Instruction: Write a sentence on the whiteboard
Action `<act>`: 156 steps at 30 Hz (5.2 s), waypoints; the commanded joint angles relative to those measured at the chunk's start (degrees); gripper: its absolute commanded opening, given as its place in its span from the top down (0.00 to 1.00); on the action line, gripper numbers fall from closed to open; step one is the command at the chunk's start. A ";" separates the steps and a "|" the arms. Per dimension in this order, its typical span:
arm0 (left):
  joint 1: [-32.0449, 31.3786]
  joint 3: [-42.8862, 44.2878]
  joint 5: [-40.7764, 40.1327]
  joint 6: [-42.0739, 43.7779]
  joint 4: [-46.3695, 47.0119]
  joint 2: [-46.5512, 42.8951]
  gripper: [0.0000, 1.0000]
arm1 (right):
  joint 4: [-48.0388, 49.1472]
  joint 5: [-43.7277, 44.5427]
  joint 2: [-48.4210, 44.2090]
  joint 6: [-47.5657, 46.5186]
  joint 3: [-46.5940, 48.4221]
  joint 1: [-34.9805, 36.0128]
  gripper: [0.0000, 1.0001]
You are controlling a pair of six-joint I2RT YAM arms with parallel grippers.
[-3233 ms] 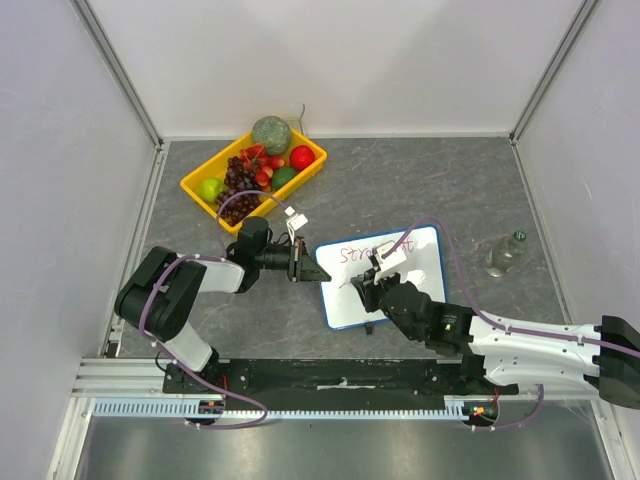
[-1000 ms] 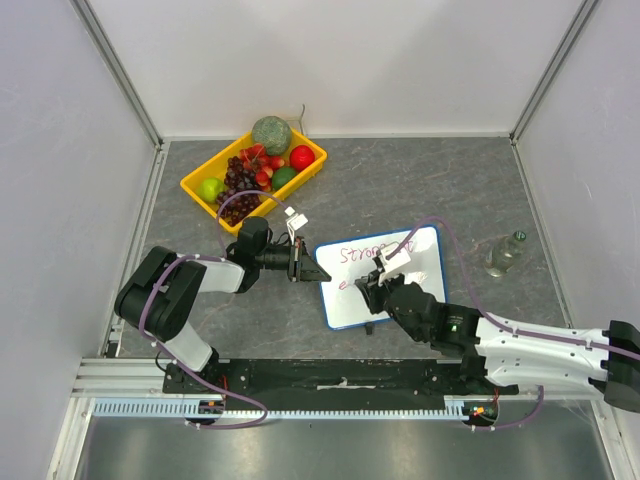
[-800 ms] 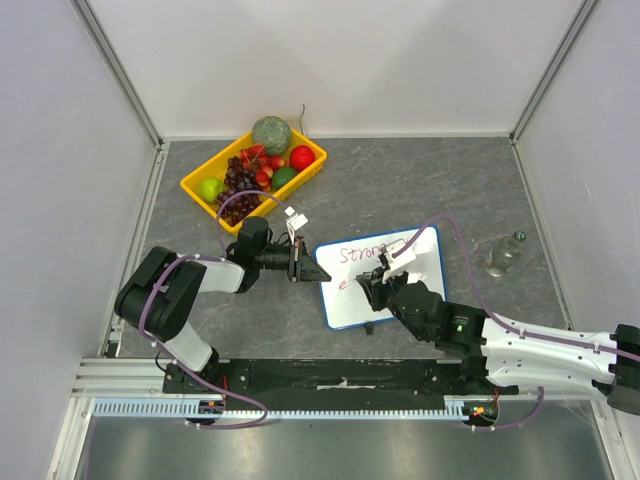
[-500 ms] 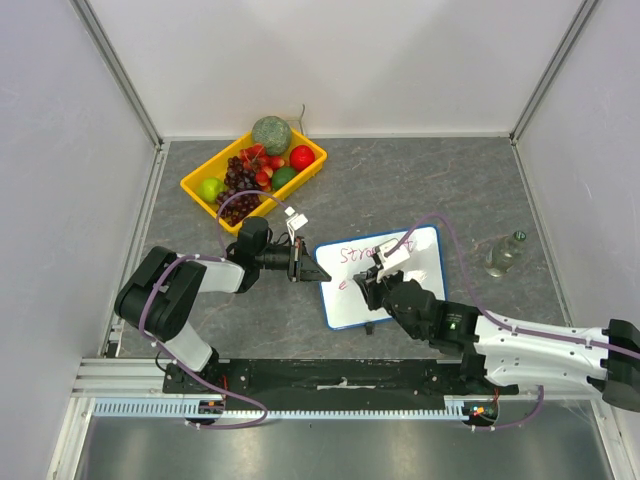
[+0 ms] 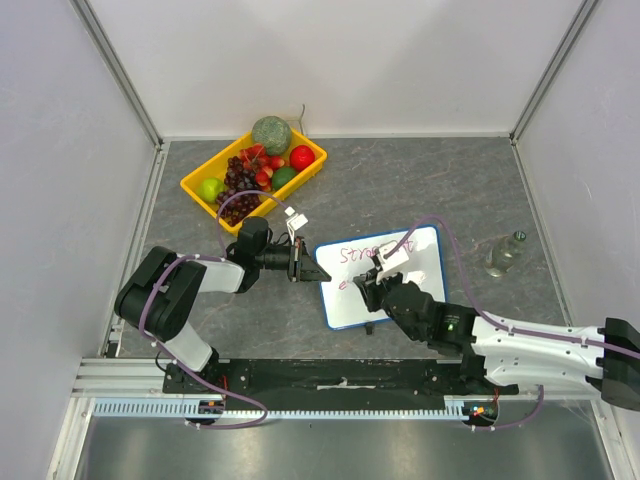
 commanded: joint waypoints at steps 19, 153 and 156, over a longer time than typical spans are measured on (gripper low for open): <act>0.10 -0.57 -1.58 3.99 -1.34 0.90 0.98 | -3.05 1.03 -3.20 2.77 -3.93 -0.24 1.00; 0.01 -0.57 -1.93 4.16 -1.61 0.55 0.98 | -5.07 5.95 -6.63 2.50 -1.21 -2.44 1.00; 0.09 -0.57 -1.84 4.16 -1.61 0.72 0.98 | -4.55 5.60 -6.80 2.41 -0.77 -2.44 1.00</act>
